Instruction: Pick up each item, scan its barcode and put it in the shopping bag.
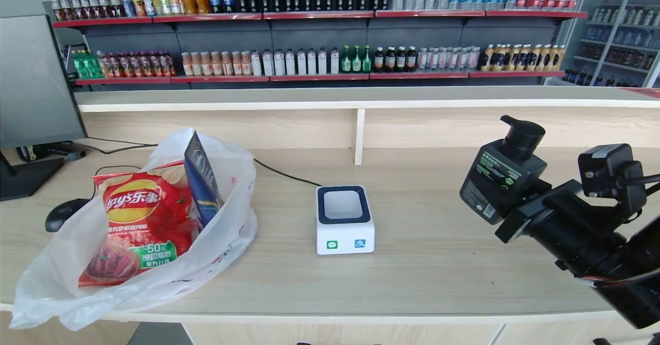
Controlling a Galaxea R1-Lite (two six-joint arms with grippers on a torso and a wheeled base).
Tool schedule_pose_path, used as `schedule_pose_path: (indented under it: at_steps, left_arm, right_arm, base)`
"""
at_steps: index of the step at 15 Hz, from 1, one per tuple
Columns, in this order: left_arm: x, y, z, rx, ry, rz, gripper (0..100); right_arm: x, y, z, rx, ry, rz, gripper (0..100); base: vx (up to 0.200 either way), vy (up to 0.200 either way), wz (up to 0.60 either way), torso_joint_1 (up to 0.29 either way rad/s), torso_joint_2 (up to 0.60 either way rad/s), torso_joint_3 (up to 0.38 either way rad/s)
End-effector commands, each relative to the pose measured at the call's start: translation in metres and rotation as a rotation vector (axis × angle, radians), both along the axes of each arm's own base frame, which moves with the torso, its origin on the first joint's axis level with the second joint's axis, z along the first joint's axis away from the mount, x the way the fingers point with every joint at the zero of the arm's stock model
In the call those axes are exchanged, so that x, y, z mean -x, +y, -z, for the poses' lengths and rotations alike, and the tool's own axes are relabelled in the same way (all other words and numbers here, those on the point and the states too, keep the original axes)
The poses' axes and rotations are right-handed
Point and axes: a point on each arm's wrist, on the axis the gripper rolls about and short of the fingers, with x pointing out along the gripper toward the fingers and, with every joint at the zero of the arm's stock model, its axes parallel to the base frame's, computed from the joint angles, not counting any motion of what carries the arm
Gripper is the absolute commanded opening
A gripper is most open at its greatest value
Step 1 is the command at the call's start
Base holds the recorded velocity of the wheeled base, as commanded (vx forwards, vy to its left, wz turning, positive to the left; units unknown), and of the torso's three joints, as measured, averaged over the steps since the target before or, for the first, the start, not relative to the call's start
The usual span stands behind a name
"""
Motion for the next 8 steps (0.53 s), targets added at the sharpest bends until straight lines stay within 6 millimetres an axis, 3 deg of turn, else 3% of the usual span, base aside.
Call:
schedule_pose_path:
  at_steps: [1, 8]
  left_arm:
    - [0.0, 0.0, 0.0, 0.0, -0.001, 0.0, 100]
    - [0.0, 0.0, 0.0, 0.002, -0.001, 0.0, 100]
  right_arm:
    - [-0.0019, -0.0009, -0.0013, -0.003, -0.008, 0.005, 0]
    - [-0.0022, -0.0016, -0.0013, -0.003, -0.008, 0.01, 0]
  base:
    - [0.0, 0.2, 0.0, 0.022, 0.01, -0.002]
    - [0.0, 0.2, 0.0, 0.001, 0.0, 0.003]
